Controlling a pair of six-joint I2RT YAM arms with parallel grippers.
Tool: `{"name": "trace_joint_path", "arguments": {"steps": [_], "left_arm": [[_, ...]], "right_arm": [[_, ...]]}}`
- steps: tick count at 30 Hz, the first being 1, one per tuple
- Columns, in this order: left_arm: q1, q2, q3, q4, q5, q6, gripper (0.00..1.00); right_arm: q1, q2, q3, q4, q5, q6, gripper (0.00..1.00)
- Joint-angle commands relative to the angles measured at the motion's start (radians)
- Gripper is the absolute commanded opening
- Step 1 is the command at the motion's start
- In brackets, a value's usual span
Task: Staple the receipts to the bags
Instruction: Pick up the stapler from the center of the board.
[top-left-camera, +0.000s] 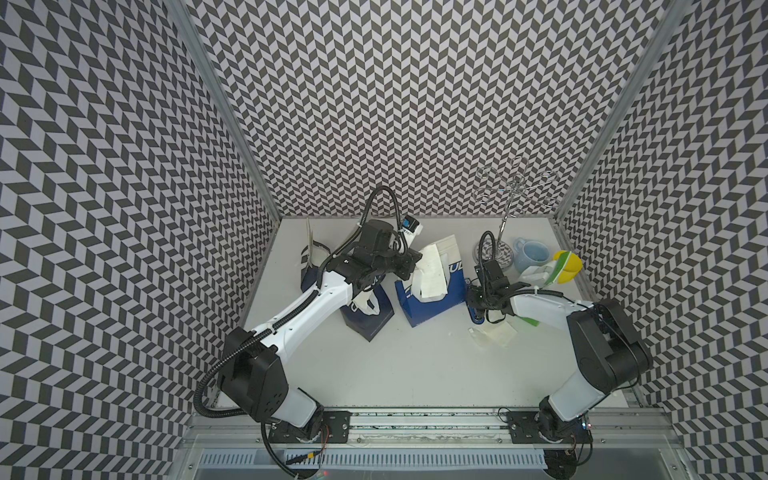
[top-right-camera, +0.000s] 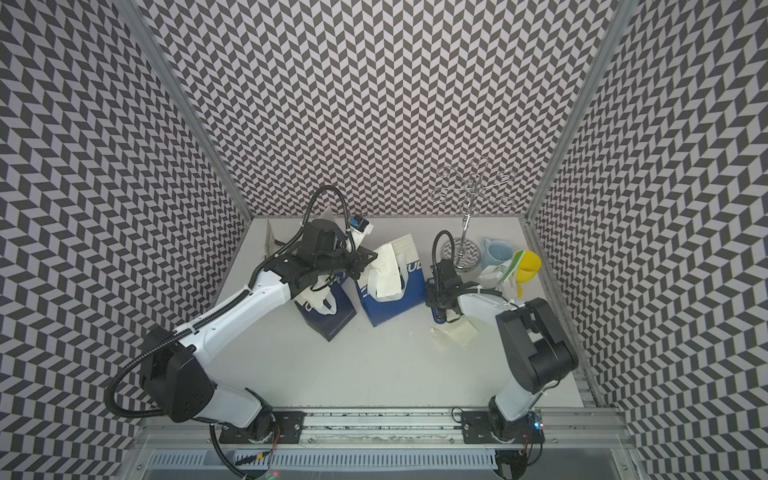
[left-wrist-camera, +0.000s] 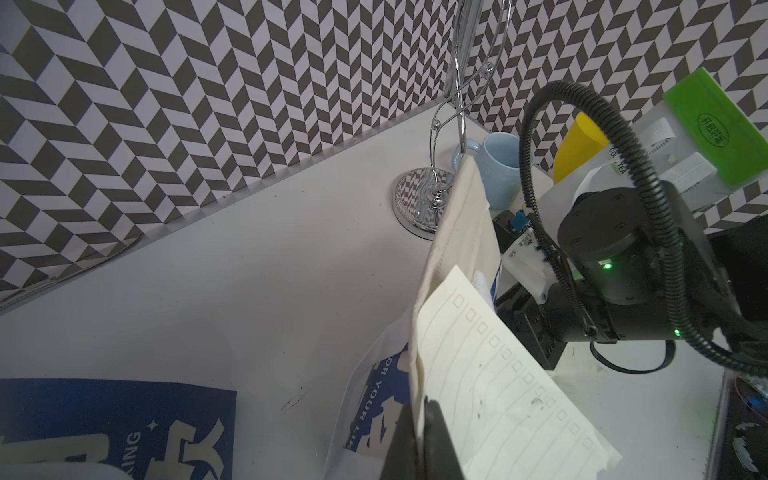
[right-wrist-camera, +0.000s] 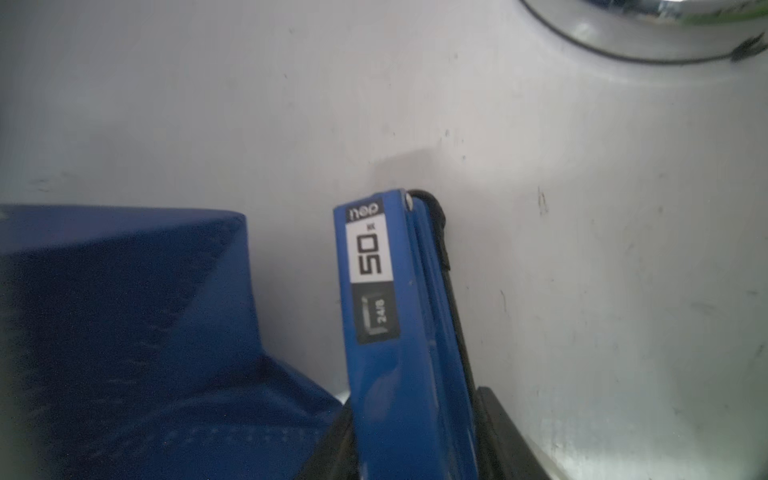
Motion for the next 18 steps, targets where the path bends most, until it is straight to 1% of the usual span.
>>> {"name": "trace_joint_path", "arguments": {"steps": [1,3,5,6,7,10,13,18], "left_arm": [[-0.009,-0.027,0.013,-0.043,0.001,0.013,0.00],[-0.012,-0.025,0.011,-0.041,0.002,0.013,0.00],[-0.013,-0.023,0.008,-0.042,0.007,0.014,0.00],[-0.013,-0.022,0.008,-0.040,0.006,0.013,0.00],[-0.013,-0.022,0.006,-0.039,0.010,0.011,0.00],[-0.015,-0.016,0.004,-0.030,0.024,-0.001,0.00],[-0.018,-0.006,0.006,-0.025,0.032,-0.023,0.00],[-0.027,0.010,-0.003,-0.007,0.041,-0.087,0.00]], "right_arm": [[0.000,0.024,-0.001,-0.001,0.003,-0.005,0.35],[-0.001,0.025,0.001,0.002,-0.008,-0.007,0.25],[-0.002,0.009,0.003,0.003,-0.016,-0.006,0.13],[-0.002,-0.010,0.005,0.002,-0.019,-0.004,0.08],[-0.002,-0.037,0.007,-0.002,-0.018,-0.004,0.06],[-0.002,-0.138,0.011,-0.004,-0.001,0.011,0.04],[0.000,-0.292,0.017,0.012,0.038,0.030,0.03],[0.015,-0.536,0.021,0.147,0.036,0.066,0.02]]}}
